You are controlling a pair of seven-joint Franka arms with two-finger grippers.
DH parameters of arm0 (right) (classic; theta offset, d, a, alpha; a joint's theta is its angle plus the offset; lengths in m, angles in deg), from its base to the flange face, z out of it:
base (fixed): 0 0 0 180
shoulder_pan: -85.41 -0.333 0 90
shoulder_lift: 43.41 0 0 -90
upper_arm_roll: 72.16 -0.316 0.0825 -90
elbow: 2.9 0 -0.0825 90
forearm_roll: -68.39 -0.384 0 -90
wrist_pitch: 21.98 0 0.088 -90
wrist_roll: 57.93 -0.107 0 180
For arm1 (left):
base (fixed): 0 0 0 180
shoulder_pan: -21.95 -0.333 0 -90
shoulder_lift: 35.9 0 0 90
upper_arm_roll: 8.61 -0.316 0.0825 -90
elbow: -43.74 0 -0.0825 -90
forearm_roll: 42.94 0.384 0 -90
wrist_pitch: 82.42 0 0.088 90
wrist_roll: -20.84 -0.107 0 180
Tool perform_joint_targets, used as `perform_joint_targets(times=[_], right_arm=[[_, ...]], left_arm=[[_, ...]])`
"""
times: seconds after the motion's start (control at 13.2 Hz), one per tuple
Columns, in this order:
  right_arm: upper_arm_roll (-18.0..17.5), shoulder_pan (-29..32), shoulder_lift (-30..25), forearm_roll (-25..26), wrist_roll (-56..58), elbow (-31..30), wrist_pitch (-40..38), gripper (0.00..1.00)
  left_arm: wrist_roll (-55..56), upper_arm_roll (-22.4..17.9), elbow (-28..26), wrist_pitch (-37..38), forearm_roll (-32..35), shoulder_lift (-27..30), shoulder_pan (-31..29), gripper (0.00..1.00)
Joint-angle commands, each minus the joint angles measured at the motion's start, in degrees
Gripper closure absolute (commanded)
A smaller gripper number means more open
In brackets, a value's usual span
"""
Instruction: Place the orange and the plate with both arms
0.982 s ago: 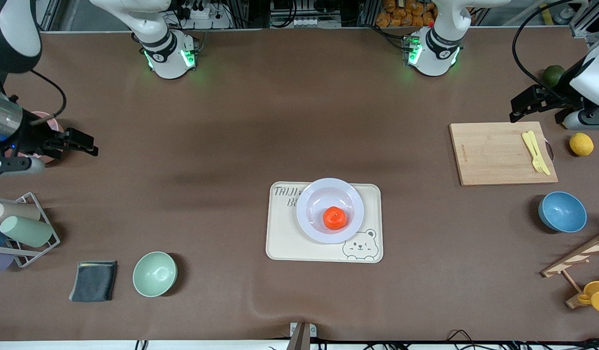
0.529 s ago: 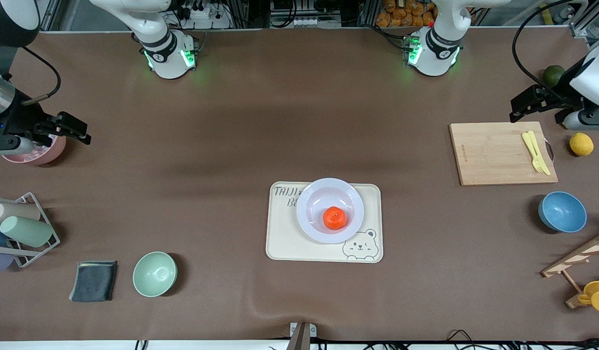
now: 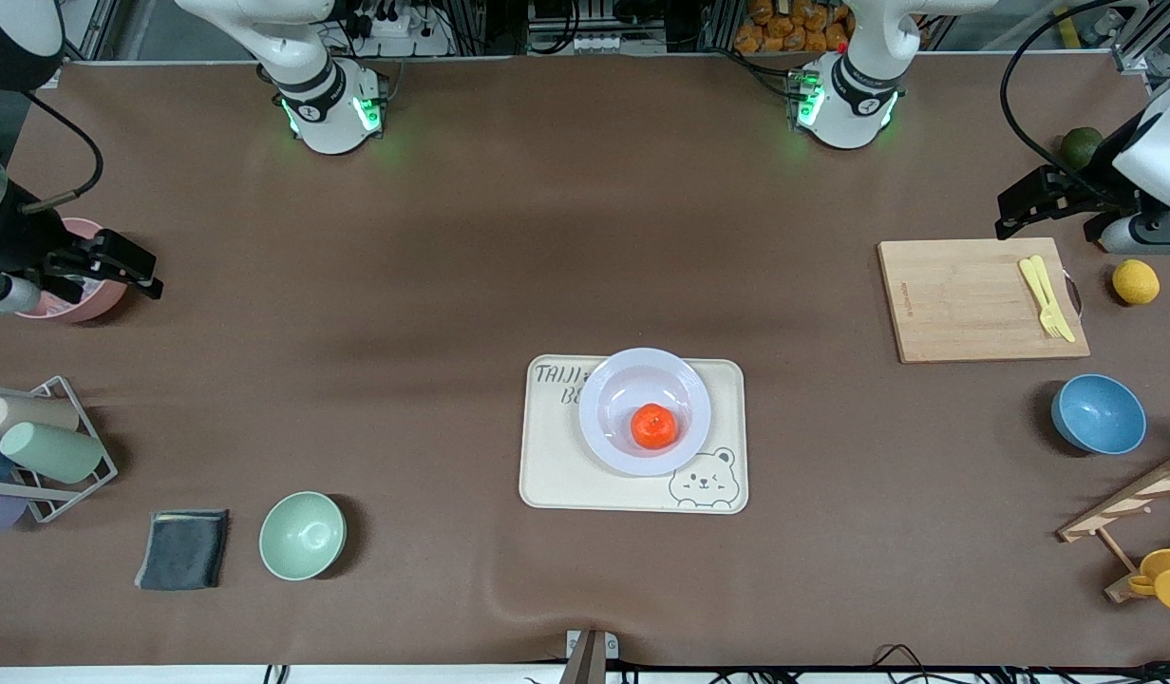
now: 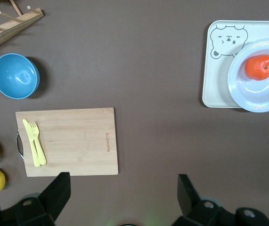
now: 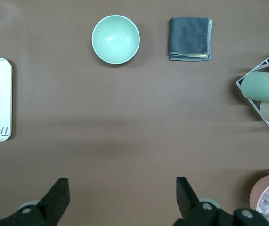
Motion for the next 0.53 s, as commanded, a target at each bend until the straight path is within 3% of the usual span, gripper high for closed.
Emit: perform_joint_targets(times=[0.0, 0.45], right_arm=[[-0.3, -0.6, 1.5, 1.3, -1.6, 2.4, -1.3, 0.00], [-0.3, -0.5, 1.6, 1.2, -1.2, 2.2, -1.3, 0.00]], left_arm=[[0.8, 0.2, -0.3, -0.4, -1.2, 0.4, -0.4, 0.00], [0.8, 0.2, -0.3, -0.4, -1.2, 0.4, -0.4, 0.00]])
